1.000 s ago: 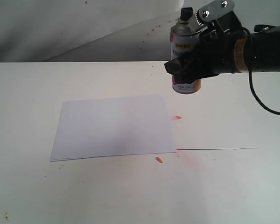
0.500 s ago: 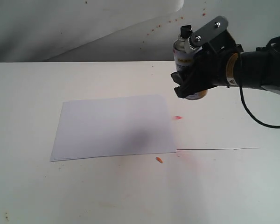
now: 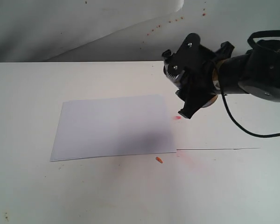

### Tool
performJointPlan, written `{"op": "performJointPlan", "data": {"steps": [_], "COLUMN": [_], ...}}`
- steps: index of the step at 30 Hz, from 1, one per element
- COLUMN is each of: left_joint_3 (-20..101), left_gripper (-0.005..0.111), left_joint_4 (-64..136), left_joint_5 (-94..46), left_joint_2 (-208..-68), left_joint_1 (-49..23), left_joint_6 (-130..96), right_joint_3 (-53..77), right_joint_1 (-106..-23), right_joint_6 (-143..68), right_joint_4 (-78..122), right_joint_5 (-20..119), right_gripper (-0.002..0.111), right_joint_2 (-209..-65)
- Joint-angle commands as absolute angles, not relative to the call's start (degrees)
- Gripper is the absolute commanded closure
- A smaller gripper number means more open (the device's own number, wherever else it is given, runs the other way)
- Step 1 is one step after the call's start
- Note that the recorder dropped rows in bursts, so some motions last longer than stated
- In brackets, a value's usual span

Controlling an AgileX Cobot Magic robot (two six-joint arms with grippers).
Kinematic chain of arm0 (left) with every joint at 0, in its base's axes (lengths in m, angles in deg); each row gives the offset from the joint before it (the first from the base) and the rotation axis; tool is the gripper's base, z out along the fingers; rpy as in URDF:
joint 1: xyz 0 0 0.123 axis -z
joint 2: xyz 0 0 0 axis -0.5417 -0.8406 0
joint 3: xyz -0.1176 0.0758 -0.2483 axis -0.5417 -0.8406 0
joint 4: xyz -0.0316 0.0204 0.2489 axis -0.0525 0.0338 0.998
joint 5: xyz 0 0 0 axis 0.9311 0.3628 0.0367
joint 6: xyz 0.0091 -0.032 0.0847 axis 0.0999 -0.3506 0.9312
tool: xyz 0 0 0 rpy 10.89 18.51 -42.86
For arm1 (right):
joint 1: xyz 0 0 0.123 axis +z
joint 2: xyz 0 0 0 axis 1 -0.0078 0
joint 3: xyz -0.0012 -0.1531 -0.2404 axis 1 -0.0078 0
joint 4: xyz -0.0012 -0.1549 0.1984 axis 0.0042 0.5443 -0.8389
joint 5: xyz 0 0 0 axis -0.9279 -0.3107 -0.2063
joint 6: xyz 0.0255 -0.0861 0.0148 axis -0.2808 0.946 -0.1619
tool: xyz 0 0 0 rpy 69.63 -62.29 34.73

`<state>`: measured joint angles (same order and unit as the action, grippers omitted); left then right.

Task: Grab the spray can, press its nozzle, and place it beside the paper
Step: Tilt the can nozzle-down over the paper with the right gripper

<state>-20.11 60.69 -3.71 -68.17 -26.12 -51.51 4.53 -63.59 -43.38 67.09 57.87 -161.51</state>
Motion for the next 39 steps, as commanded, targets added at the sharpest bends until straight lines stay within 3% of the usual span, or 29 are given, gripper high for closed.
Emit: {"op": "performJointPlan", "data": {"steps": [1,6,13,20,31,39], "left_joint_3": [-20.2,-20.2,-20.2,-20.2,-20.2,-20.2], "left_gripper": [0.107,0.107,0.107,0.107,0.107,0.107], "left_joint_4": [60.51,60.51,60.51,60.51,60.51,60.51], "left_joint_5": [-3.78,-3.78,-3.78,-3.78,-3.78,-3.78], "left_joint_2": [-68.39,-68.39,-68.39,-68.39,-68.39,-68.39], "left_joint_1": [-25.89,-25.89,-25.89,-25.89,-25.89,-25.89], "left_joint_6": [-51.84,-51.84,-51.84,-51.84,-51.84,-51.84], "right_joint_3": [5.9,12.01,21.17,24.09,24.09,32.51], "right_joint_1": [-60.79,-58.1,-57.05,-55.56,-55.06,-54.63], "right_joint_6": [-34.53,-30.7,-16.87,-9.75,-9.96,-13.07], "right_joint_4": [65.41,63.92,48.16,46.87,46.21,45.32], "right_joint_5": [60.84,70.68,77.08,80.08,80.05,85.82], "right_gripper": [0.108,0.108,0.108,0.108,0.108,0.108], "right_joint_2": [-161.52,-165.28,-170.97,-175.73,-178.15,-183.27]}}
